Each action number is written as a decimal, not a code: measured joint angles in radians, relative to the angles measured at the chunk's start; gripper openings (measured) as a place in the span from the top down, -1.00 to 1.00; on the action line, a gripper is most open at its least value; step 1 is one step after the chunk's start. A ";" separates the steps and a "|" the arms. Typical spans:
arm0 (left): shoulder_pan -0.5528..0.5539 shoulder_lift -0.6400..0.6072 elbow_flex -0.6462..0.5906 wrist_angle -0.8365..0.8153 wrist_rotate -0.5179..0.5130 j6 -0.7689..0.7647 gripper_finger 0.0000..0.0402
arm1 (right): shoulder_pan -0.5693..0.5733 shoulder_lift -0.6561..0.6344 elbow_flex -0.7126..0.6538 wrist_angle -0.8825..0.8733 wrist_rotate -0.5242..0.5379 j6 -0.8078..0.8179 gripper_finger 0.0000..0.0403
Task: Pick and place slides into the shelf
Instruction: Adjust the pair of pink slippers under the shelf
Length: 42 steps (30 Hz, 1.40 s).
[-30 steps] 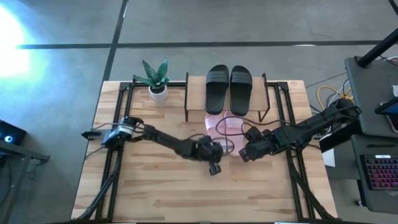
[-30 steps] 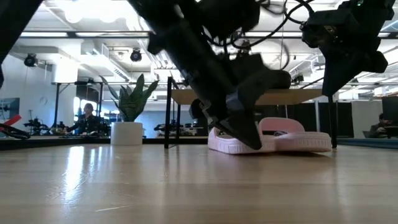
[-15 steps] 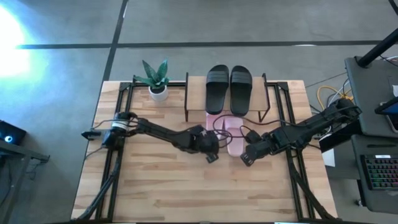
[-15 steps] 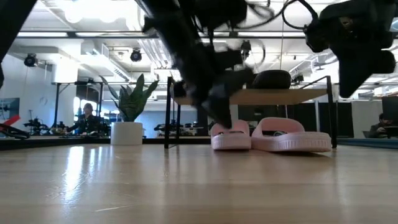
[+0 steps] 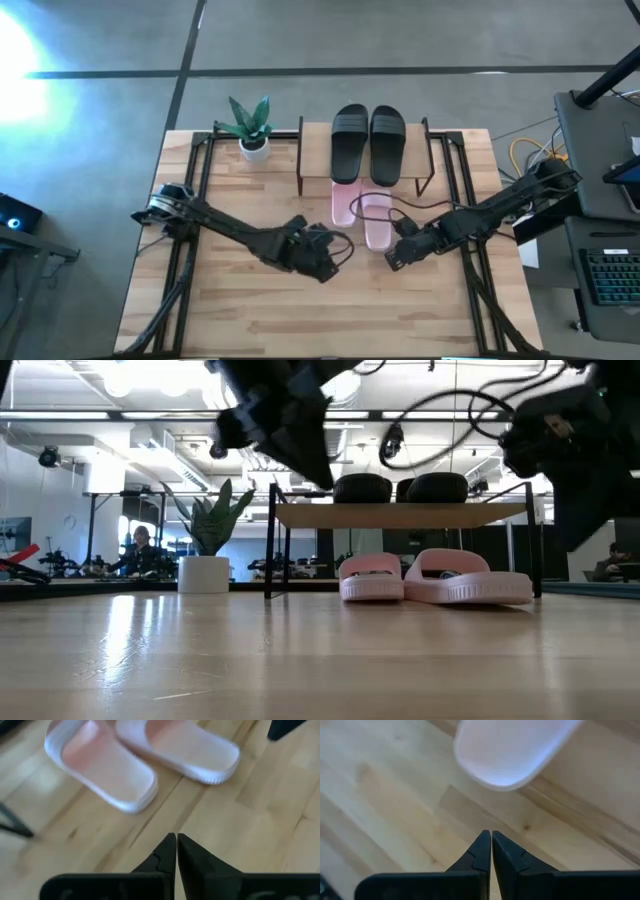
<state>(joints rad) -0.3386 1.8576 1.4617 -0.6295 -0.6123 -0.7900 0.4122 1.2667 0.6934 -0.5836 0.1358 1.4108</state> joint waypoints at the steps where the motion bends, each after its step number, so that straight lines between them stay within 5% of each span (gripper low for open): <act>1: -0.009 -0.001 -0.004 -0.020 0.000 -0.028 0.99 | 0.000 0.000 -0.014 0.011 0.001 0.003 0.96; 9: -0.059 0.002 -0.023 -0.069 0.001 -0.176 0.99 | 0.000 0.000 -0.170 0.323 0.018 0.115 0.96; 20: -0.067 0.004 -0.046 -0.070 0.004 -0.200 0.99 | -0.033 0.020 -0.243 0.364 0.040 0.083 0.96; 31: -0.067 0.004 -0.053 -0.070 0.014 -0.199 0.99 | -0.059 0.190 -0.192 0.515 0.028 0.044 0.96; 42: -0.067 0.004 -0.057 -0.068 0.033 -0.199 0.99 | -0.147 0.222 -0.127 0.383 0.358 -0.093 0.96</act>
<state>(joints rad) -0.4054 1.8618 1.4052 -0.6980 -0.5796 -0.9890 0.2650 1.4891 0.5659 -0.2003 0.4934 1.3181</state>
